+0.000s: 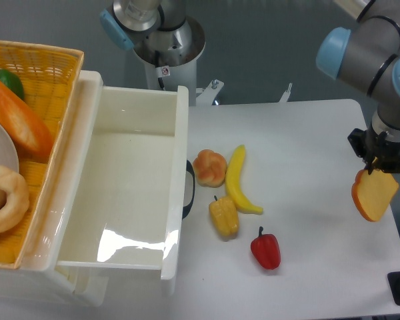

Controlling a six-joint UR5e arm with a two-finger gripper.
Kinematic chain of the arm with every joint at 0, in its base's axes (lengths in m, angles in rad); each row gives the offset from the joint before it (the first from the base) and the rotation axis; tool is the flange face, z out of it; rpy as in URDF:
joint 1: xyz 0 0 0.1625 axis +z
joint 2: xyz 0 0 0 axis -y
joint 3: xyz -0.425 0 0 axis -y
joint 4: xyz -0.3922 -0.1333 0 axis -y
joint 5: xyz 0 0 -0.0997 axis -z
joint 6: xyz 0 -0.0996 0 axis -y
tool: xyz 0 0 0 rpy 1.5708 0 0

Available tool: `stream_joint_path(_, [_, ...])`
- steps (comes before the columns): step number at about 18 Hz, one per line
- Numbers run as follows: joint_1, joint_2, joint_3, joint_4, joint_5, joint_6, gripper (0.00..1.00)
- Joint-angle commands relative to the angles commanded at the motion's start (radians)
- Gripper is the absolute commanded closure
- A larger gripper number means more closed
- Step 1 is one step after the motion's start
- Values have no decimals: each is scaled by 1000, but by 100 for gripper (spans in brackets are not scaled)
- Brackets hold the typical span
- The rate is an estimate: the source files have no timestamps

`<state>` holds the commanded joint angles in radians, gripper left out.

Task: Place the bread slice in the upper white drawer
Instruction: 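Carry the held bread slice with the gripper toward the open white drawer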

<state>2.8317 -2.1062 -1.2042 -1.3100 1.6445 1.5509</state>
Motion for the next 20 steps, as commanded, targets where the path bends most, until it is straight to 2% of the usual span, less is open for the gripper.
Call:
stream_joint_path(5, [-24, 21, -6, -23, -21, -12, 100])
stream_joint_path(8, [-69, 69, -61, -32, -63, -127, 100])
stream_joint_path(12, [-113, 158, -126, -54, -66, -173, 100])
stream_joint_path(15, [-139, 234, -126, -141, -75, -254, 100])
stream_joint_path(18, [-160, 320, -144, -190, -159, -325, 100])
stream_joint_path(20, [-185, 386, -167, -202, -190, -353, 100])
